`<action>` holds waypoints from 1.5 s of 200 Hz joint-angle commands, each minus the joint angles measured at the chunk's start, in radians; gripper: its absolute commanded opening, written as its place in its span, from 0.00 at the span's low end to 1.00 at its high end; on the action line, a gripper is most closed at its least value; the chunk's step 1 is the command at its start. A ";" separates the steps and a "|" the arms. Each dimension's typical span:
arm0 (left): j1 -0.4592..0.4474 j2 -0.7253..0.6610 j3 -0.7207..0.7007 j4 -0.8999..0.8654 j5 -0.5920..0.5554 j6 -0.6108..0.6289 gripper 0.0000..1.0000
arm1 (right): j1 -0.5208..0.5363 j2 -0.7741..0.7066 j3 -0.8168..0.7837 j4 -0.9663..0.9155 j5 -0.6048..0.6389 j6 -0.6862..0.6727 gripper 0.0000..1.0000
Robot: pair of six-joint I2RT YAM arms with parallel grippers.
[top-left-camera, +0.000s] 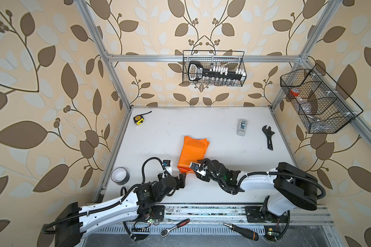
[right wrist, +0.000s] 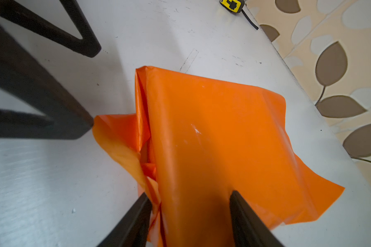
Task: Wrap a gift box in wrapping paper
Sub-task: Fifth fold the wrapping paper around the gift box.
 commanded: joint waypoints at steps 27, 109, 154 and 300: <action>0.010 0.204 0.030 0.030 0.024 -0.020 0.99 | -0.004 -0.003 -0.021 -0.014 -0.023 -0.005 0.59; 0.010 0.421 0.007 0.277 -0.159 -0.011 0.99 | -0.004 0.003 -0.019 -0.020 -0.027 -0.008 0.59; 0.010 0.296 -0.030 0.339 -0.222 0.056 0.99 | -0.002 0.000 -0.017 -0.023 -0.033 -0.007 0.59; 0.034 0.331 -0.006 0.379 -0.196 0.060 0.99 | 0.013 -0.135 -0.019 -0.091 -0.034 -0.001 0.63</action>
